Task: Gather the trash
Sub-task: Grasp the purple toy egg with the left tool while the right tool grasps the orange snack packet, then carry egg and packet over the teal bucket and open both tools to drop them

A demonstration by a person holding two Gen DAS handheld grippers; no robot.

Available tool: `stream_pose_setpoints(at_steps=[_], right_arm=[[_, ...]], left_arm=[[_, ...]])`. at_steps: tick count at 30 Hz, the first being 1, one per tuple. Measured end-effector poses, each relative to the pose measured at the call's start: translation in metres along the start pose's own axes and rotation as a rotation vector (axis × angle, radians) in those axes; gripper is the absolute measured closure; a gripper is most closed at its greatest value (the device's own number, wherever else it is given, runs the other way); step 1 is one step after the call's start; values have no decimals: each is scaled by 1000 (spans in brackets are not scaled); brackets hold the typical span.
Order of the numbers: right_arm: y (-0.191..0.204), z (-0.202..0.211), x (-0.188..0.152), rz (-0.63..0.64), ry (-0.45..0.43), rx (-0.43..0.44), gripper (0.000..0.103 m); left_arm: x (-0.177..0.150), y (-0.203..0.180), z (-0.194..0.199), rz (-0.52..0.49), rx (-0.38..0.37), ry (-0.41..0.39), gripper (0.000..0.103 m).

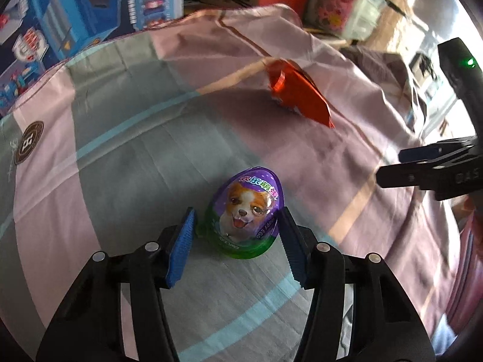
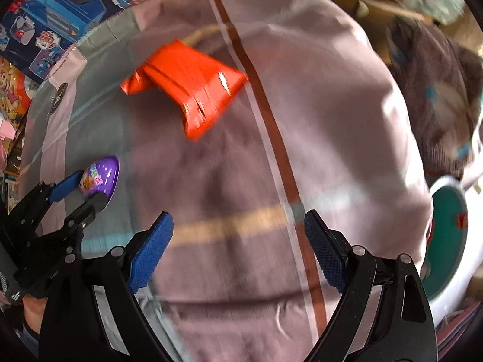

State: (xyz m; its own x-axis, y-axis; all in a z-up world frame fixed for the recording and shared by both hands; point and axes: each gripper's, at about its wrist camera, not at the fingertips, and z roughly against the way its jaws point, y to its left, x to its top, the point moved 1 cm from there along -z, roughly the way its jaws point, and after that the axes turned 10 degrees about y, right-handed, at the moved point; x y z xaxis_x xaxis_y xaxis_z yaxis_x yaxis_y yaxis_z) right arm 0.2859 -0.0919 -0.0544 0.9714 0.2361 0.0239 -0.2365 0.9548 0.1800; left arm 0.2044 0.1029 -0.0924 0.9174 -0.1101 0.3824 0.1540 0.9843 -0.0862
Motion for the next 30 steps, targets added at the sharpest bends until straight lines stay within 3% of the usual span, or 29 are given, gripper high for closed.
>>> stream_pose_setpoints(at_steps=[10,14,16,17,23,30], right_arm=[[39,-9,69,162,-72,-59,18],[44,-15,78,195,-102,-112,20],[44,-18,80,209,-104,-118,44],[46,-20,80,216,-100,-123,79],[42,-8,71,207,-124,-88,83],[15,19,40,138,-140,21,84]], left_arm=[[20,25,12,101,-6,-26,47],[21,28,8,102,-4,-8,47],[21,29,5,102,4,2,47],[21,30,5,106,4,6,47],[24,26,9,105,8,2,47],[26,3,24,72,8,-4,47]])
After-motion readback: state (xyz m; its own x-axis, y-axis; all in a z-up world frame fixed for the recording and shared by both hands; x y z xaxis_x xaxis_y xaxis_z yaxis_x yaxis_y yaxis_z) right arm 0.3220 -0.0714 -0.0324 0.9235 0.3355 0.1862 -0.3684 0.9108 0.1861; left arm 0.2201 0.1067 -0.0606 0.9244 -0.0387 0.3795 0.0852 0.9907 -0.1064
